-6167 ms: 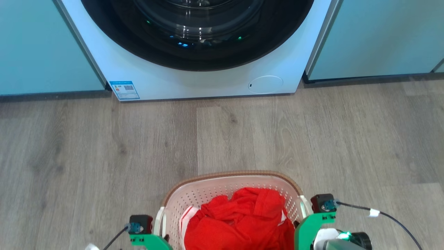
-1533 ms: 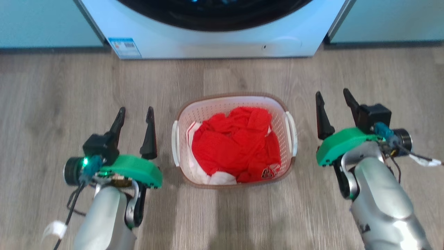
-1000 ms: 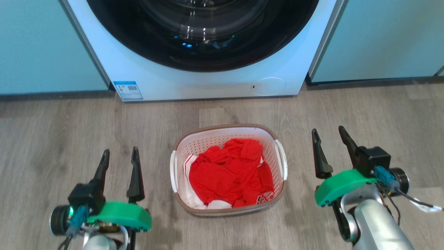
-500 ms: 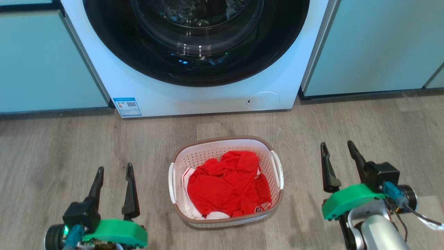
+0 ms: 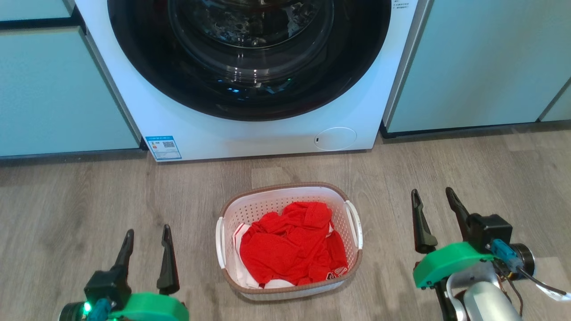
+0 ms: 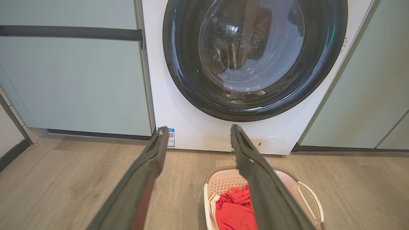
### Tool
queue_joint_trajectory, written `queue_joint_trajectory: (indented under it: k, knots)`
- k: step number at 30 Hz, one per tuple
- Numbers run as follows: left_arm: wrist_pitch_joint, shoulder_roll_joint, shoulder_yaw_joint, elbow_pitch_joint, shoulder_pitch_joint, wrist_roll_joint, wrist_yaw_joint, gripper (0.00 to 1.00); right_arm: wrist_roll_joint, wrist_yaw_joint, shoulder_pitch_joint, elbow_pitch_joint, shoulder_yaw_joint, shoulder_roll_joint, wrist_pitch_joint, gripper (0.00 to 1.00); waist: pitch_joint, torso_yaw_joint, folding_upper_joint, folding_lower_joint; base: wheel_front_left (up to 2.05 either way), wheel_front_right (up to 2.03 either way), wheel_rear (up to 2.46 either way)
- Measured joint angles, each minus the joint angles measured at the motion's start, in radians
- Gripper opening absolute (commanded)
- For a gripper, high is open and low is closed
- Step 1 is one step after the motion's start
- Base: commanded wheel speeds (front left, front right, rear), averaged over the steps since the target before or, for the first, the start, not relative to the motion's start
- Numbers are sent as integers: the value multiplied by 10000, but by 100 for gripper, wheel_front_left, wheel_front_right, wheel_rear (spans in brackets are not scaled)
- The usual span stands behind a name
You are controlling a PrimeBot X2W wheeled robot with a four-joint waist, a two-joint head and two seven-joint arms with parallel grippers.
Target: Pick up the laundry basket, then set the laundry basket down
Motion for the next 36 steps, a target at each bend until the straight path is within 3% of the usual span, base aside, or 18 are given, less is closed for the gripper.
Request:
queue_joint_trajectory:
  k: [24, 25, 31, 36]
  knots:
    - [0, 2, -13, 228, 19, 84, 75, 100, -69, 0, 3, -44, -50, 0, 0, 100, 199, 30, 0, 0, 0, 0, 0]
    - [0, 2, -15, 232, 18, 86, 71, 0, -69, 0, 3, -44, -52, 0, 0, 0, 202, 27, 0, 0, 0, 0, 0]
    - [13, -115, -23, 1181, 296, 59, 82, 0, -38, 0, 445, 865, 56, 38, 15, 0, 204, 27, 0, 0, 0, 0, 0]
    - [107, -119, -19, 1256, 360, -506, 67, 0, 516, 0, 580, 905, 38, 46, 125, 0, 197, 27, 0, 0, 0, 0, 0]
